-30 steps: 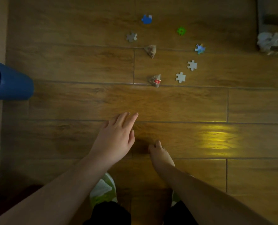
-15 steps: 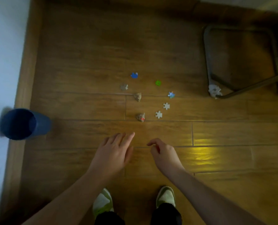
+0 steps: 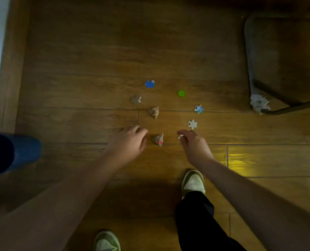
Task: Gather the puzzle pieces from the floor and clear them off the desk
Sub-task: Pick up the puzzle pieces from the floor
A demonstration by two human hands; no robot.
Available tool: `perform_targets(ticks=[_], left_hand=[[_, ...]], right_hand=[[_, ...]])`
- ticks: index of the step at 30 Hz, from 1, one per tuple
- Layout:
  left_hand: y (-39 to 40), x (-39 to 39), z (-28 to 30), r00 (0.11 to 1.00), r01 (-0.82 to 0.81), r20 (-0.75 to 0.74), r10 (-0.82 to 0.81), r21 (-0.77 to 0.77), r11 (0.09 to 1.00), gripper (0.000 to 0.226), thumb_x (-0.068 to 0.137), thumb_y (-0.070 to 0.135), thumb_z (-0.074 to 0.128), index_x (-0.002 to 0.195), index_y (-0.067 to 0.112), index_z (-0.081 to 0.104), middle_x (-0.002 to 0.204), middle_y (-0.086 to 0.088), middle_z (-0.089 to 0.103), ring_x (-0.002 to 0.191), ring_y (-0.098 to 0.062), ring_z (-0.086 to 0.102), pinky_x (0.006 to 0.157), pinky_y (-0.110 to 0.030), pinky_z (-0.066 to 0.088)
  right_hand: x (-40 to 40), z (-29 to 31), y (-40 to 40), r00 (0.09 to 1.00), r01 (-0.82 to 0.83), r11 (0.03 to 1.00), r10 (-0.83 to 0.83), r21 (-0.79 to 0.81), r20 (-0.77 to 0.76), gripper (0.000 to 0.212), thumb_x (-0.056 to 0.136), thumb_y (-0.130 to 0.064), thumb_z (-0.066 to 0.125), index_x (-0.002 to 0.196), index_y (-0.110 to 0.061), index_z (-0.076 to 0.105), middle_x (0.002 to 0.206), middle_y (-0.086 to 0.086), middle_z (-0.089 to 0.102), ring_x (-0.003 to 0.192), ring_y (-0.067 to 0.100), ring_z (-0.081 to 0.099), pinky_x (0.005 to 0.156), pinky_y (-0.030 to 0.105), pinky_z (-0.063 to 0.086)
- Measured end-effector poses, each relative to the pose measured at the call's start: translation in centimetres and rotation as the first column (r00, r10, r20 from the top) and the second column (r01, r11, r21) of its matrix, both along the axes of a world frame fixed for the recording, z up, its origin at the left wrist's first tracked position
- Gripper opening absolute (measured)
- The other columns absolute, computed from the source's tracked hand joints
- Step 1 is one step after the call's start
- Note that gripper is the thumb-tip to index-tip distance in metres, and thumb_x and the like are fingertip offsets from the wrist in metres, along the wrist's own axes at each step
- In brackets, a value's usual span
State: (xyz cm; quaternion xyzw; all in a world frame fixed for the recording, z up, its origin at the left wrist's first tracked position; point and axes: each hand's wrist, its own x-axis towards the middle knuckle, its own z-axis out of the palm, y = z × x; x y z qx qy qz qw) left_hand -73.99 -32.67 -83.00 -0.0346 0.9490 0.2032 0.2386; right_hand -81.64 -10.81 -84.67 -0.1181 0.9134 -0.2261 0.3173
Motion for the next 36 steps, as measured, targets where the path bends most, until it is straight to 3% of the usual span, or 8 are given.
perform_targets(ticks=[4,7,10,16,22,30,33,36], left_hand=[[2.6,-2.0,-8.4,0.993,0.011,0.114,-0.023,0.101,0.995,0.047,0.093,0.043,0.050,0.136,0.025,0.042,0.121,-0.001,0.059,0.101,-0.020,0.061,0.083,-0.042,0.054],[5.1,-1.6,-12.3,0.991,0.046,0.125,-0.054,0.065,0.997,0.056,0.092,0.047,0.050,0.142,0.027,0.032,0.120,-0.001,0.056,0.094,-0.019,0.062,0.075,-0.037,0.056],[6.6,-0.8,-14.8,0.992,0.013,0.124,-0.015,0.016,1.000,0.065,0.093,0.043,0.054,0.147,0.028,0.021,0.136,-0.006,0.043,0.098,-0.018,0.061,0.069,-0.027,0.051],[7.0,-1.4,-17.1,0.993,-0.053,0.111,0.049,0.028,0.998,0.075,0.087,0.044,0.062,0.148,0.031,0.019,0.144,-0.007,0.028,0.113,-0.026,0.055,0.085,-0.039,0.053],[6.4,-2.6,-17.7,0.996,0.068,0.057,-0.066,-0.031,0.997,0.046,0.092,0.034,0.059,0.131,0.019,0.040,0.133,-0.010,0.035,0.103,-0.029,0.056,0.078,-0.038,0.053],[5.5,-4.5,-16.3,0.999,0.031,-0.005,-0.032,-0.032,0.999,0.030,0.088,0.038,0.053,0.109,0.019,0.043,0.114,-0.004,0.056,0.084,-0.022,0.057,0.063,-0.034,0.043],[4.6,-5.0,-15.8,0.995,-0.065,-0.079,0.062,-0.039,0.997,0.033,0.089,0.042,0.048,0.112,0.019,0.043,0.106,-0.003,0.059,0.087,-0.025,0.060,0.066,-0.034,0.047],[3.3,-6.3,-15.8,0.975,-0.200,-0.095,0.200,0.010,0.980,0.037,0.090,0.040,0.049,0.119,0.018,0.042,0.113,-0.006,0.055,0.100,-0.025,0.054,0.087,-0.042,0.048]], right_hand=[[-3.1,-6.2,2.3,0.998,-0.064,0.989,0.060,0.134,0.034,0.028,0.098,-0.037,0.048,0.119,-0.025,0.063,0.084,0.003,0.070,0.079,0.023,0.065,0.069,0.033,0.052],[-4.2,-10.0,3.7,0.996,-0.075,0.985,0.066,0.157,0.067,0.035,0.092,-0.046,0.057,0.122,-0.029,0.057,0.075,-0.001,0.066,0.073,0.020,0.064,0.067,0.035,0.053],[-4.0,-12.6,4.6,0.990,-0.113,0.974,0.094,0.199,0.100,0.053,0.086,-0.047,0.064,0.134,-0.033,0.045,0.082,0.001,0.065,0.081,0.024,0.066,0.067,0.035,0.053],[-2.8,-15.8,4.4,0.987,-0.161,0.972,0.161,0.172,0.012,0.061,0.085,-0.034,0.070,0.134,-0.026,0.034,0.118,0.009,0.065,0.101,0.031,0.064,0.075,0.038,0.049],[-3.7,-16.6,3.4,0.983,-0.156,0.971,0.170,0.183,-0.064,0.048,0.080,-0.034,0.074,0.117,-0.019,0.048,0.119,0.007,0.054,0.106,0.028,0.057,0.082,0.040,0.049],[-4.1,-16.5,4.5,0.980,-0.071,0.964,0.115,0.255,-0.162,0.081,0.071,-0.053,0.076,0.133,-0.017,0.040,0.124,0.008,0.049,0.111,0.028,0.055,0.089,0.041,0.049],[-4.3,-16.7,4.9,0.976,-0.092,0.953,0.143,0.288,-0.162,0.063,0.074,-0.052,0.074,0.121,-0.018,0.048,0.120,0.004,0.049,0.111,0.025,0.055,0.089,0.039,0.048],[-4.1,-16.9,5.0,0.975,-0.092,0.960,0.141,0.264,-0.171,0.051,0.076,-0.049,0.073,0.112,-0.019,0.053,0.116,0.003,0.050,0.108,0.023,0.054,0.087,0.037,0.046]])
